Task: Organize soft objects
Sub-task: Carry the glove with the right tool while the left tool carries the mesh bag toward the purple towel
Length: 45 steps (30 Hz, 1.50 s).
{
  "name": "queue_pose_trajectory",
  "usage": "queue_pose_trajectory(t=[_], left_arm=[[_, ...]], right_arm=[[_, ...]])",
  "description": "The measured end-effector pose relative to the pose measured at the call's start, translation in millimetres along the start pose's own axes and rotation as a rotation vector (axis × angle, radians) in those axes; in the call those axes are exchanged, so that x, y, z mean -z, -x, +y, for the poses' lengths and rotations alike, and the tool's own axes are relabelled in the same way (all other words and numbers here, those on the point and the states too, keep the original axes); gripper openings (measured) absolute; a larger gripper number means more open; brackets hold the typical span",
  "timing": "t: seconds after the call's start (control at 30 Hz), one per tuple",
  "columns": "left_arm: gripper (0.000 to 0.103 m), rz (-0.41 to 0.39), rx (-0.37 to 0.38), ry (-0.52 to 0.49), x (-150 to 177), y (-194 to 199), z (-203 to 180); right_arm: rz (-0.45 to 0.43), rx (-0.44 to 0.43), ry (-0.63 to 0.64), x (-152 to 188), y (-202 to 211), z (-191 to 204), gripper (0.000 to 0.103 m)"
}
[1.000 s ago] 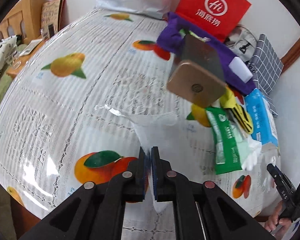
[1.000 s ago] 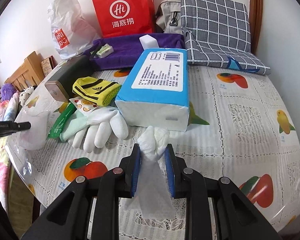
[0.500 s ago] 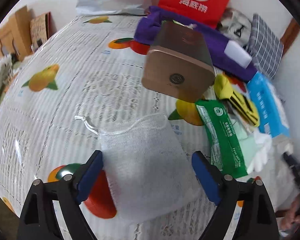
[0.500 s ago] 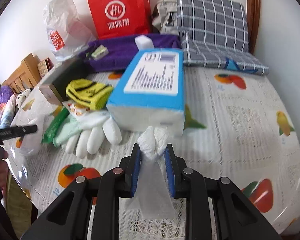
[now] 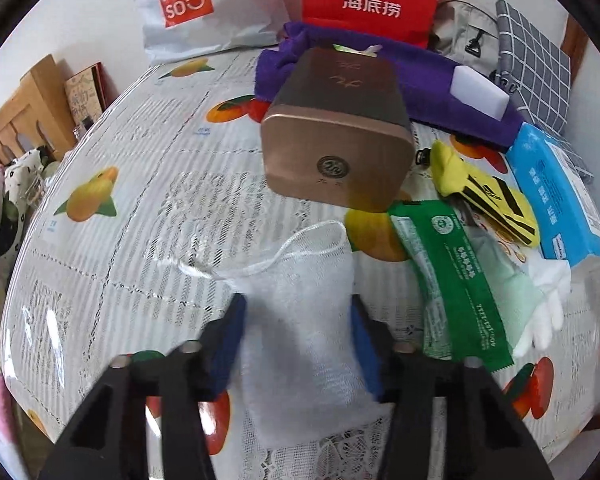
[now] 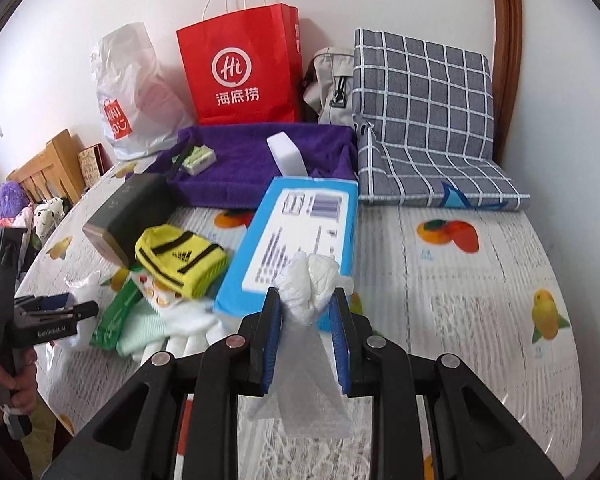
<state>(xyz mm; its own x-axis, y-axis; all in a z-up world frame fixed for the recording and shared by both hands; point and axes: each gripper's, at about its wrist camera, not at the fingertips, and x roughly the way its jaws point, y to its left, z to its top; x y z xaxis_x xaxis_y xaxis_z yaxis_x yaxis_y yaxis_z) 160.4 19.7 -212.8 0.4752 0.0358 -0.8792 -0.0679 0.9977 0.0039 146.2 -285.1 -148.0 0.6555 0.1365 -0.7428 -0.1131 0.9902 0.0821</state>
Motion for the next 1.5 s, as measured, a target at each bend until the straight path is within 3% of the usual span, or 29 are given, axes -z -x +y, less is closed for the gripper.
queue_pose_trajectory(t=[0.13, 0.23, 0.83, 1.5], left_arm=[[0.011, 0.012, 0.026, -0.012, -2.6, 1.6, -1.7], [0.008, 0.024, 0.082, 0.014, -7.5, 3.5, 4.1], [0.007, -0.109, 0.135, 0.067, -68.6, 57.3, 30.1], [0.007, -0.166, 0.22, 0.036, -162.4, 47.0, -0.6]], right_arm=[[0.004, 0.003, 0.005, -13.7, -7.7, 0.6, 0.024], [0.008, -0.001, 0.004, -22.6, -13.8, 0.1, 0.024], [0.01, -0.046, -0.038, -67.0, -23.0, -9.4, 0.024], [0.011, -0.06, -0.009, -126.5, -55.2, -4.1, 0.024]])
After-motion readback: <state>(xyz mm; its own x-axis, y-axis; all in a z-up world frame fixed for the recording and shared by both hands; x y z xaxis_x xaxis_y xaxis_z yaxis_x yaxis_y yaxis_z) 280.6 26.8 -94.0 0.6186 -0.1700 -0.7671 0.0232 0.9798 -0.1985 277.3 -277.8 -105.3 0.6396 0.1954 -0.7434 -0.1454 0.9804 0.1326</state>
